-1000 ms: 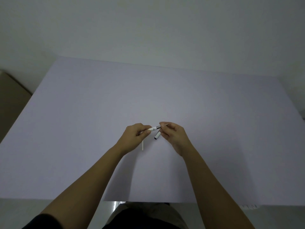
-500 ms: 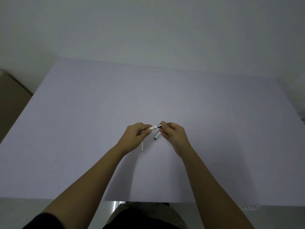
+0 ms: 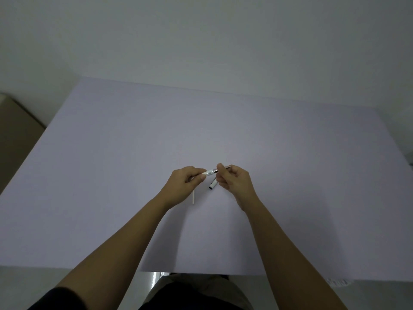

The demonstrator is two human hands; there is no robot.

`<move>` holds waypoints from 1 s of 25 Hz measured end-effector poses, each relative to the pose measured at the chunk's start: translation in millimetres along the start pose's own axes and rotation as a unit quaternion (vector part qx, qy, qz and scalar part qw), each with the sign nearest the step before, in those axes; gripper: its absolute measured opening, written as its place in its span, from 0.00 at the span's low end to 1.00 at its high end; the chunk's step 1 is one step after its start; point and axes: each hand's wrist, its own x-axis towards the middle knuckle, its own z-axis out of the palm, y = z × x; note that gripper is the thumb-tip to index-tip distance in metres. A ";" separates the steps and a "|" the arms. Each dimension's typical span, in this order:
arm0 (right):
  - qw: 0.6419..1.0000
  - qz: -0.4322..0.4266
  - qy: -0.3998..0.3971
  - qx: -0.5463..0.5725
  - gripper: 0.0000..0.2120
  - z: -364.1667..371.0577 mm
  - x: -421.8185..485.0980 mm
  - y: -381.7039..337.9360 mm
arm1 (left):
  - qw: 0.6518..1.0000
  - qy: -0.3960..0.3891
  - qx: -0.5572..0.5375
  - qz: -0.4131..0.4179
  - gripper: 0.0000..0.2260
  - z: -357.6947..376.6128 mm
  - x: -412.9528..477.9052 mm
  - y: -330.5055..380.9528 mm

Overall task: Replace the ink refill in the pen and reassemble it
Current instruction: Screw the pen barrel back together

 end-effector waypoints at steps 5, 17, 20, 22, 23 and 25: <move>0.999 0.005 -0.027 0.047 0.07 -1.5 4.7 0.9 | 1.000 0.002 0.000 -0.004 0.09 -0.2 2.3 1.0; 1.000 -0.015 -0.002 0.020 0.07 -2.1 1.7 7.9 | 1.000 -0.008 -0.002 -0.002 0.09 -1.1 0.3 2.2; 0.998 0.000 -0.019 0.063 0.06 -2.4 3.1 8.8 | 1.000 0.001 -0.014 -0.007 0.08 -0.4 0.5 2.6; 0.995 0.001 -0.032 0.095 0.06 -3.8 3.2 9.8 | 1.000 0.003 -0.015 -0.005 0.08 0.1 1.2 4.1; 0.996 -0.002 -0.029 0.083 0.06 -4.1 3.3 9.7 | 1.000 0.001 -0.015 -0.005 0.08 0.2 1.6 4.9; 0.999 -0.006 -0.016 0.044 0.07 -3.8 3.6 8.8 | 1.000 -0.003 -0.015 -0.006 0.09 0.6 2.3 5.9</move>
